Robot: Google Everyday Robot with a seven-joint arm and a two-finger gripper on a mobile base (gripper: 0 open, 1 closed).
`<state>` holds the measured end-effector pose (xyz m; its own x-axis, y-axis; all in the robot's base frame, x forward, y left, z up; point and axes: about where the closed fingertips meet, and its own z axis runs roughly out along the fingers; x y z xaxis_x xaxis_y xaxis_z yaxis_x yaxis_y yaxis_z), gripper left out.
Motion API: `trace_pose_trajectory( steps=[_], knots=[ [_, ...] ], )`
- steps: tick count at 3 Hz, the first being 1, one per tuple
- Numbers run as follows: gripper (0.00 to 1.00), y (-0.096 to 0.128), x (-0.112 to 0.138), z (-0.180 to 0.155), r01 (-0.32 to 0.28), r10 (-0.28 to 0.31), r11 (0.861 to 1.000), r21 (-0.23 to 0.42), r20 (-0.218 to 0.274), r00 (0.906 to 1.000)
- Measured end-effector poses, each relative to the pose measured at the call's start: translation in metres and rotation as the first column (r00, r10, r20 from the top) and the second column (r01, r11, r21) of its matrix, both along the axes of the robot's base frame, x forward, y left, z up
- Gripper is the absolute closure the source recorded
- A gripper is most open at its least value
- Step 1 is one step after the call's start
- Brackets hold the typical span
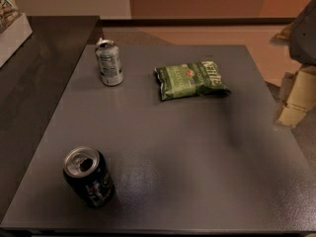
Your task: Move green jalapeno chip bag near pepsi can
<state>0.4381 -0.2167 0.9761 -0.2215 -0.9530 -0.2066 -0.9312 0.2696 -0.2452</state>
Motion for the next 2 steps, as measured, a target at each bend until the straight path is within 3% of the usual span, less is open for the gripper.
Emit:
trace_pose_trajectory(
  steps=[1, 2],
  knots=[
    [0.00, 0.000, 0.000, 0.000, 0.000, 0.000, 1.000, 0.000, 0.000, 1.0000],
    [0.00, 0.004, 0.016, -0.004, 0.004, -0.005, 1.000, 0.030, 0.012, 0.9999]
  ],
)
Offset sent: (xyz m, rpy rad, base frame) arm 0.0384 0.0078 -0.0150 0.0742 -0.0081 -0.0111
